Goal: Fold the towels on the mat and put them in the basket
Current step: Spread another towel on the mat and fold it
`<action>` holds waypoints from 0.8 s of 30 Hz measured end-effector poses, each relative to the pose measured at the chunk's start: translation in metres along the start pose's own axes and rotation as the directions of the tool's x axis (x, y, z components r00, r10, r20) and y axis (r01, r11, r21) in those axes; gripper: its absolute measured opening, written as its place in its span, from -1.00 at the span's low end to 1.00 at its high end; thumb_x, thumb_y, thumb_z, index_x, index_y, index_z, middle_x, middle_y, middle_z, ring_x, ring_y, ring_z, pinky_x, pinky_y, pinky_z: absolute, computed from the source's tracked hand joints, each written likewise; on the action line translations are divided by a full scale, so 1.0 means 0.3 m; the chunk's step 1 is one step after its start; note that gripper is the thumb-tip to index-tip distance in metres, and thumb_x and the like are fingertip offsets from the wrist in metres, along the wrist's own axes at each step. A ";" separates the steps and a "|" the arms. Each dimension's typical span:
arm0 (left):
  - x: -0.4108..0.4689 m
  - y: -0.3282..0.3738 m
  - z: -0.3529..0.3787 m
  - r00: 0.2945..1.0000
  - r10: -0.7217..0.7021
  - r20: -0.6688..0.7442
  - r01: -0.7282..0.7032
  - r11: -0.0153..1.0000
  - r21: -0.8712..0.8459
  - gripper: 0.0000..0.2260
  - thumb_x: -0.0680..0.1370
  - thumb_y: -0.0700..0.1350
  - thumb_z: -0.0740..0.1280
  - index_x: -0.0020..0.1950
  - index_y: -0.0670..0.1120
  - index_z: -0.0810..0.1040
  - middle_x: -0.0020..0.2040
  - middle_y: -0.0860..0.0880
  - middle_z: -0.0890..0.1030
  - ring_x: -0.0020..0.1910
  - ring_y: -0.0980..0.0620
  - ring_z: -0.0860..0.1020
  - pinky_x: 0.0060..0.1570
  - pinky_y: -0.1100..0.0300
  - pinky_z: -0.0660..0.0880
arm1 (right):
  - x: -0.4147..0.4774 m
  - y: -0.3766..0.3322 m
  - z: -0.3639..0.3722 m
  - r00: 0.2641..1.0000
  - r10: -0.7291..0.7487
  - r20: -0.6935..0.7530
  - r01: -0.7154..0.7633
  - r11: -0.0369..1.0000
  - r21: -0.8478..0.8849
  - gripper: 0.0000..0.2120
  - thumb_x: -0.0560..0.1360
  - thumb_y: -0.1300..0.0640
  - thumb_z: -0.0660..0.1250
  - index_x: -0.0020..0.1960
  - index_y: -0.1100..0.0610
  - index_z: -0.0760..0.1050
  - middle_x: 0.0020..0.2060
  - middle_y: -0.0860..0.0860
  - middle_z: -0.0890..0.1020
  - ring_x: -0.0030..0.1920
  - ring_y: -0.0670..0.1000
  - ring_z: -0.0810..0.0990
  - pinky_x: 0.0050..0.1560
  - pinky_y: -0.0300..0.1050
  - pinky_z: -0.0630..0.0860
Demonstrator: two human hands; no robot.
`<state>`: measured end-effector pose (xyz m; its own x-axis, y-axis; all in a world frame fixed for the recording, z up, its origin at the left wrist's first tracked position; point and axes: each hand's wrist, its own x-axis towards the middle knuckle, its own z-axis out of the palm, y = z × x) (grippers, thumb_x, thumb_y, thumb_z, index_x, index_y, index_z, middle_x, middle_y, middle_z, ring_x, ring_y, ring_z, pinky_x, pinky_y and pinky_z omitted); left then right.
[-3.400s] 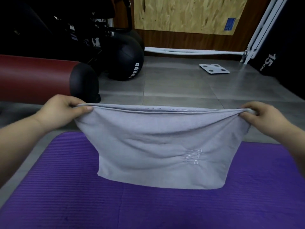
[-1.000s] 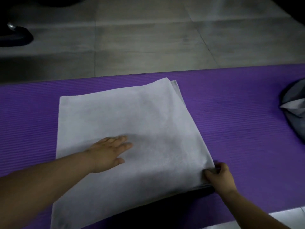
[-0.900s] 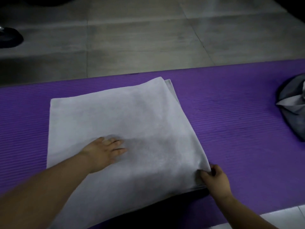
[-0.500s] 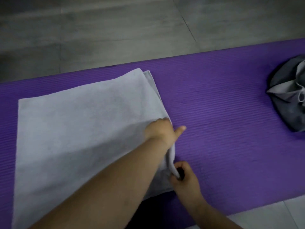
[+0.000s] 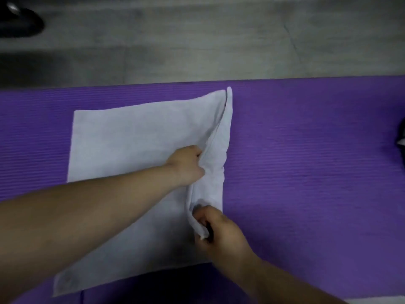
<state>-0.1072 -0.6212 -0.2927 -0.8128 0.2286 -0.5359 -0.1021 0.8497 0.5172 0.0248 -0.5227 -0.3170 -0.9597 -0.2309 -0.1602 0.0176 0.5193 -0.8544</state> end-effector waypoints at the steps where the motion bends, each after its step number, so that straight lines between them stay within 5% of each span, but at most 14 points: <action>1: -0.021 -0.066 -0.048 1.000 -0.015 -0.011 0.015 1.000 -0.023 -0.69 0.47 -0.22 0.29 0.21 -0.19 0.45 0.21 -0.13 0.52 0.17 -0.08 0.48 -0.22 0.41 0.24 | 0.024 -0.041 0.022 0.996 -0.047 0.071 0.050 0.998 -0.036 -0.72 0.32 -0.07 0.08 0.03 -0.11 0.29 -0.10 -0.19 0.51 -0.13 -0.25 0.44 -0.08 -0.44 0.34; 5: -0.134 -0.362 -0.190 0.991 -0.130 -0.039 0.126 0.987 -0.103 -0.70 0.45 -0.24 0.33 0.18 -0.19 0.46 0.13 -0.14 0.56 0.01 -0.06 0.51 -0.23 0.35 0.30 | 0.142 -0.196 0.149 0.906 -0.143 0.399 0.251 0.939 -0.233 -0.64 0.45 0.03 0.12 0.19 0.10 0.40 0.09 0.08 0.51 0.07 0.09 0.50 -0.11 -0.26 0.29; 9: -0.222 -0.644 -0.218 0.972 -0.227 0.058 0.233 0.959 -0.163 -0.89 0.43 -0.23 0.34 -0.06 -0.11 0.52 -0.15 -0.03 0.56 -0.16 0.01 0.48 -0.34 0.32 0.34 | 0.243 -0.301 0.363 0.759 0.043 0.649 0.309 0.854 -0.419 -0.74 0.51 0.19 0.23 0.20 0.13 0.43 0.13 0.10 0.52 0.08 0.12 0.54 -0.35 -0.31 0.27; 11: -0.218 -0.751 -0.201 0.972 -0.229 0.062 0.236 0.911 -0.340 -0.91 0.43 -0.23 0.35 -0.28 -0.12 0.53 -0.36 0.01 0.55 -0.28 -0.01 0.53 -0.37 0.31 0.41 | 0.255 -0.339 0.452 0.720 0.133 0.681 0.289 0.835 -0.468 -0.77 0.50 0.21 0.23 0.16 0.15 0.43 0.12 0.14 0.51 0.09 0.19 0.53 -0.27 -0.22 0.28; 13: -0.203 -0.804 -0.188 0.967 -0.253 0.028 0.224 0.789 -0.572 -0.90 0.47 -0.15 0.34 -0.22 -0.15 0.57 -0.33 -0.06 0.59 -0.28 0.03 0.56 -0.25 0.21 0.45 | 0.242 -0.353 0.511 0.706 0.181 0.684 0.274 0.822 -0.500 -0.75 0.50 0.20 0.23 0.17 0.17 0.42 0.13 0.14 0.52 0.11 0.19 0.51 -0.16 -0.19 0.25; 15: -0.177 -0.820 -0.165 0.956 -0.293 0.007 0.218 0.694 -0.686 -0.80 0.56 -0.13 0.24 0.07 -0.20 0.56 -0.01 -0.27 0.60 0.02 -0.16 0.57 -0.04 0.10 0.44 | 0.217 -0.352 0.535 0.719 0.230 0.656 0.267 0.780 -0.567 -0.71 0.51 0.18 0.22 0.23 0.17 0.39 0.15 0.12 0.51 0.14 0.16 0.49 -0.11 -0.16 0.29; 17: -0.149 -0.805 -0.148 0.959 -0.282 0.013 0.189 0.608 -0.771 -0.74 0.59 -0.11 0.17 0.16 -0.21 0.52 0.15 -0.33 0.53 0.18 -0.28 0.47 0.14 0.01 0.42 | 0.180 -0.324 0.520 0.795 0.212 0.568 0.262 0.724 -0.638 -0.57 0.48 0.10 0.30 0.30 0.15 0.30 0.13 0.06 0.55 0.08 0.06 0.56 -0.06 -0.12 0.46; 20: -0.092 -0.758 -0.189 0.967 -0.256 -0.012 0.119 0.490 -0.863 -0.71 0.56 -0.05 0.19 0.16 -0.19 0.51 0.17 -0.26 0.54 0.20 -0.22 0.49 0.28 -0.11 0.38 | 0.123 -0.277 0.517 0.912 0.021 0.409 0.304 0.633 -0.712 -0.35 0.06 -0.07 0.51 0.06 0.03 0.31 -0.31 -0.13 0.65 -0.47 -0.20 0.55 -0.49 -0.39 0.41; 24: 0.017 -0.698 -0.264 0.968 -0.233 -0.096 0.006 0.404 -0.915 -0.65 0.59 -0.15 0.17 0.37 -0.18 0.33 0.23 -0.08 0.47 0.24 -0.04 0.45 0.33 0.09 0.34 | 0.082 -0.250 0.627 0.976 -0.095 0.196 0.207 0.683 -0.701 -0.68 0.19 0.00 0.10 -0.05 -0.05 0.29 -0.31 -0.13 0.62 -0.31 -0.12 0.50 -0.31 -0.29 0.29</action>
<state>-0.1353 -0.8356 -0.3510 -0.8180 -0.0227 -0.5748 -0.5709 -0.0900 0.8161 0.0527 -0.7220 -0.3498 -0.8834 -0.4360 -0.1720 -0.3833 0.8832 -0.2702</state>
